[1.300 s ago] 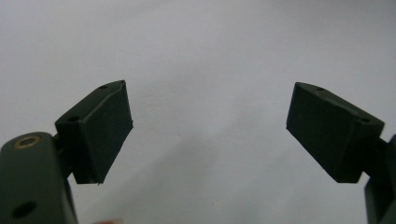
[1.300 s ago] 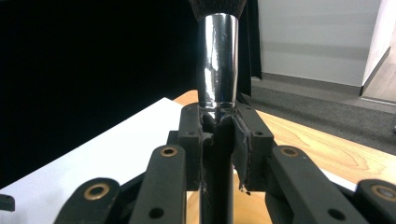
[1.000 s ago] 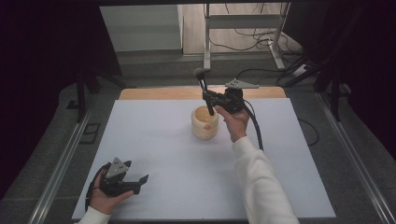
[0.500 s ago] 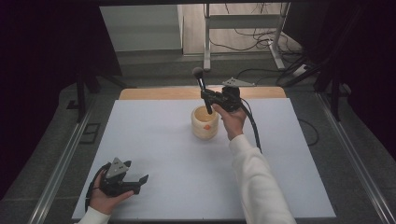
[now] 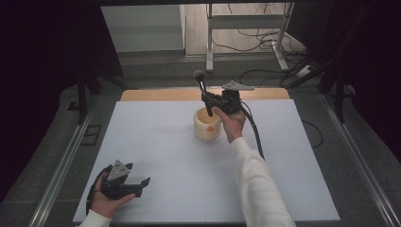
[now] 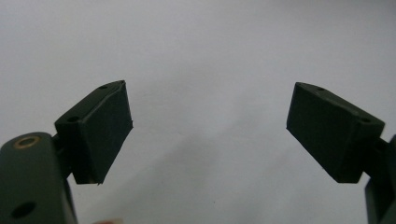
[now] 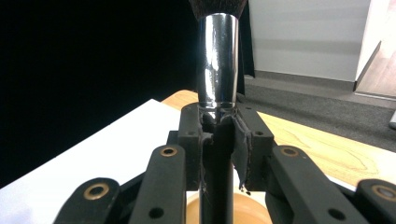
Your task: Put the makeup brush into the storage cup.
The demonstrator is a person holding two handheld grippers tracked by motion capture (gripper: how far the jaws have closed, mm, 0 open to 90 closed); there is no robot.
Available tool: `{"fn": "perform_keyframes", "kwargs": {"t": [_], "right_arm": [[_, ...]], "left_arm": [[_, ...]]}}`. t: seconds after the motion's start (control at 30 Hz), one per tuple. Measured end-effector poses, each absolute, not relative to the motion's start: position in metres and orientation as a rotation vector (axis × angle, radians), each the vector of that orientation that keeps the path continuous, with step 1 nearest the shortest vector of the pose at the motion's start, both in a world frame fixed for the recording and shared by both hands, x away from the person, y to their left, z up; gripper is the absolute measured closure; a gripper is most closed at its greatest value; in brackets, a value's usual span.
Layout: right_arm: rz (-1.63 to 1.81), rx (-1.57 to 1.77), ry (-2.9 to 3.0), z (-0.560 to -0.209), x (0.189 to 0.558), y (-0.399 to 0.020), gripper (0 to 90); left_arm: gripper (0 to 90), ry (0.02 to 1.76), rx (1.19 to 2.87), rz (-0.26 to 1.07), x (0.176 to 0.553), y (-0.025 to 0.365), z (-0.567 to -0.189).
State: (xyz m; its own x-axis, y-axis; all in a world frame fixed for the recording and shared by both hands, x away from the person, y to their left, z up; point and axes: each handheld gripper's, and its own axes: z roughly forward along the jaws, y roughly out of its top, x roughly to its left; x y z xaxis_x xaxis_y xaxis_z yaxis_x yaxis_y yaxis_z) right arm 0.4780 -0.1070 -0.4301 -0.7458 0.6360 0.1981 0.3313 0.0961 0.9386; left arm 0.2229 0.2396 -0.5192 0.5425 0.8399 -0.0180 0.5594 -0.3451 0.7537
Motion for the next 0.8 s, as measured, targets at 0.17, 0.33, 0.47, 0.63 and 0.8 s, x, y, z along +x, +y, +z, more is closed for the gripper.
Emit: {"fn": "perform_keyframes", "kwargs": {"t": [0.17, 0.33, 0.47, 0.63, 0.8], "right_arm": [[1.7, 0.967, 2.111, -0.439, 0.479, -0.105, 73.9], [1.692, 0.968, 2.103, -0.447, 0.479, -0.105, 73.9], [1.699, 0.968, 2.095, -0.45, 0.478, -0.106, 73.9], [1.693, 0.966, 2.089, -0.453, 0.476, -0.108, 73.9], [1.685, 0.96, 2.095, -0.457, 0.475, -0.108, 73.8]], "left_arm": [[14.6, 1.129, 2.047, 0.49, 0.223, 0.241, -0.519], [14.6, 1.129, 2.047, 0.492, 0.222, 0.241, -0.519], [14.5, 1.128, 2.048, 0.492, 0.222, 0.241, -0.519], [14.6, 1.127, 2.044, 0.492, 0.222, 0.239, -0.518], [14.7, 1.122, 2.05, 0.492, 0.222, 0.239, -0.519]]}}
